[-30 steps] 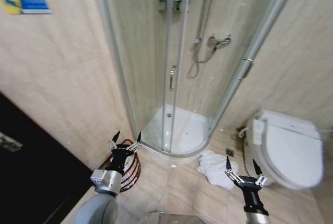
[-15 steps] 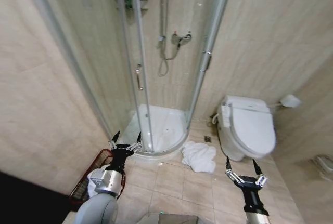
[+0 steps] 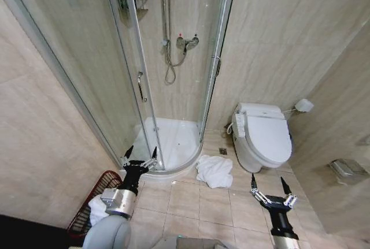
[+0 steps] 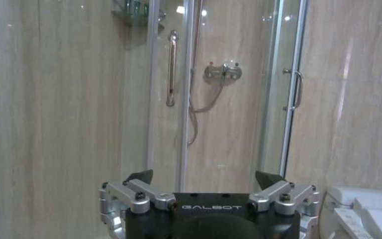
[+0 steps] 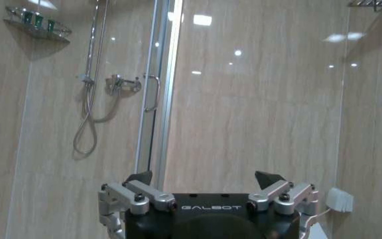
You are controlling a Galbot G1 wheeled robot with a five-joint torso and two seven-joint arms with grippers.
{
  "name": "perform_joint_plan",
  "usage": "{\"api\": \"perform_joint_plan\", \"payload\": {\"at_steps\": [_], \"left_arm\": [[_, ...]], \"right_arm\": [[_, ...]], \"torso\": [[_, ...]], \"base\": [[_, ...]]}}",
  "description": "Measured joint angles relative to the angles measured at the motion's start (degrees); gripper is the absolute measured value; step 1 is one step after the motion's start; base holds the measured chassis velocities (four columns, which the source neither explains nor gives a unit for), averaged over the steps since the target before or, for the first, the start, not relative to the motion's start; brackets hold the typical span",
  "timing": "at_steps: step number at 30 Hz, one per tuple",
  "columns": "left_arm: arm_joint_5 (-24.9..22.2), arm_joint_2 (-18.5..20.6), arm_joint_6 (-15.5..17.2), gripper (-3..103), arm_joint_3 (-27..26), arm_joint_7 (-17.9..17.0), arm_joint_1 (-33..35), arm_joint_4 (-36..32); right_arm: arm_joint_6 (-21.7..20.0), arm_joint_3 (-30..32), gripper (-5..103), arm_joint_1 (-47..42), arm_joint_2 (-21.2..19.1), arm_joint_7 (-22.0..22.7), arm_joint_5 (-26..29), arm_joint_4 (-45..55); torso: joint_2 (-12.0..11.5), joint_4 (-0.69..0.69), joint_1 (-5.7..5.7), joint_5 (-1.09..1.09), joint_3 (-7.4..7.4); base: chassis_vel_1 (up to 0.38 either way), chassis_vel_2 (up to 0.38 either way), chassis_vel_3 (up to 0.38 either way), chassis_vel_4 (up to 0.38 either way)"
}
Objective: Discard the used towel into the hamper.
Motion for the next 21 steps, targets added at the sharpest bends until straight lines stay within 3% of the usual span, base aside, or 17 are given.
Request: {"api": "perform_joint_plan", "payload": {"at_steps": [21], "left_arm": [[0.0, 0.0, 0.0, 100, 0.0, 0.0, 0.0, 0.0]], "right_arm": [[0.0, 0.0, 100, 0.0, 0.0, 0.0, 0.0, 0.0]], "torso": [[0.2, -0.01, 0.08, 0.00, 0.08]], "base": [[0.025, -0.029, -0.027, 0.025]]}}
